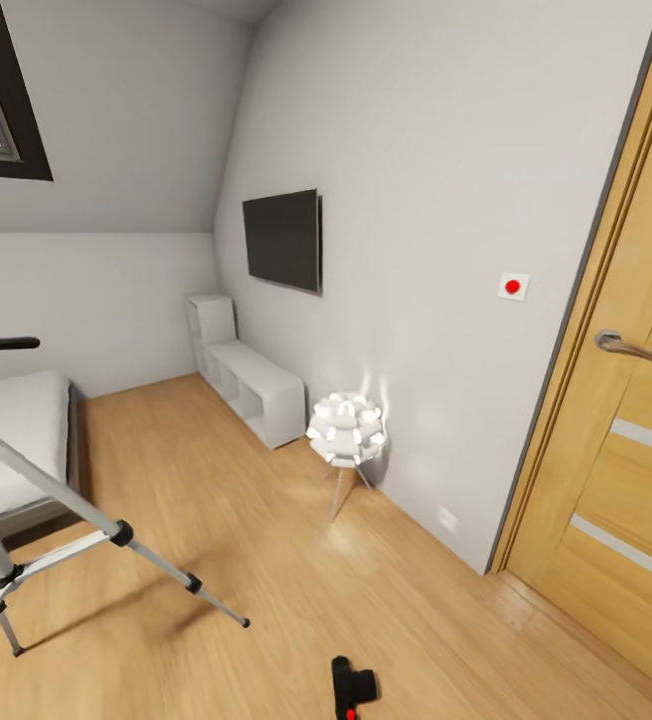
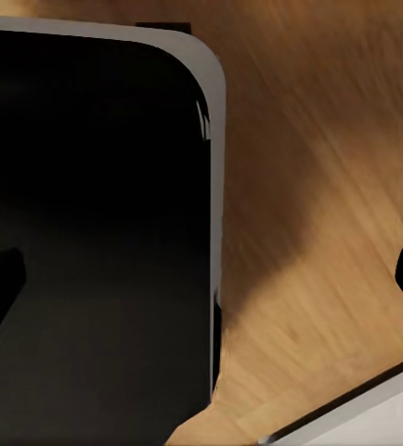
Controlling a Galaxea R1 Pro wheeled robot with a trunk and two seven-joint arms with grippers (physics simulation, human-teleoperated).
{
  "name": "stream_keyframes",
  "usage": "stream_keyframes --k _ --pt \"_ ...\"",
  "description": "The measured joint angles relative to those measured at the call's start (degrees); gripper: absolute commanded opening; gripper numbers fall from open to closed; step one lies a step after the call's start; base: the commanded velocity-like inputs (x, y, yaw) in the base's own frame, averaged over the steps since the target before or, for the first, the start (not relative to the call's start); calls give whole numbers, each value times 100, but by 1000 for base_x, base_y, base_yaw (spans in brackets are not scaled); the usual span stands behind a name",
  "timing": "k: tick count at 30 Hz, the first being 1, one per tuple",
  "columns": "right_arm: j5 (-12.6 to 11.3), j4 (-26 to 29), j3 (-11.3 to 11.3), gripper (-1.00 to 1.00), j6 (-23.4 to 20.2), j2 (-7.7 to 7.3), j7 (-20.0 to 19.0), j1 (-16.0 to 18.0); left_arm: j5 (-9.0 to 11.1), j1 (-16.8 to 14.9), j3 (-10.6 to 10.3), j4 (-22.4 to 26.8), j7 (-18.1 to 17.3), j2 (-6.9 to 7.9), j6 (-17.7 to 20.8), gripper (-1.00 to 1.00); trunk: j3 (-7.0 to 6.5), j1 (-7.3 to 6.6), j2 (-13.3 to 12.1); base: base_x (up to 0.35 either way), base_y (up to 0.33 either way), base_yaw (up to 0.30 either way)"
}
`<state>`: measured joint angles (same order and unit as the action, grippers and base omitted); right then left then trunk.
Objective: Attach the digital camera to the camera tripod in the bedroom.
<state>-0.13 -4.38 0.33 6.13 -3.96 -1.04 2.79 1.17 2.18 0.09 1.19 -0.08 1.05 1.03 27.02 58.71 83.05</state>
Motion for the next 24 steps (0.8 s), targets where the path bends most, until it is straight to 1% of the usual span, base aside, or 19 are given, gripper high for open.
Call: stream_keyframes --k 6,24 --pt "-1 -1 0 100 0 -3 0 0 1 0 0 0 0 0 0 100 0 2 0 77 101 -282" --pt "-2 -1 0 100 2 1 0 0 0 1 0 0 0 0 0 100 0 2 0 5 6 -299"
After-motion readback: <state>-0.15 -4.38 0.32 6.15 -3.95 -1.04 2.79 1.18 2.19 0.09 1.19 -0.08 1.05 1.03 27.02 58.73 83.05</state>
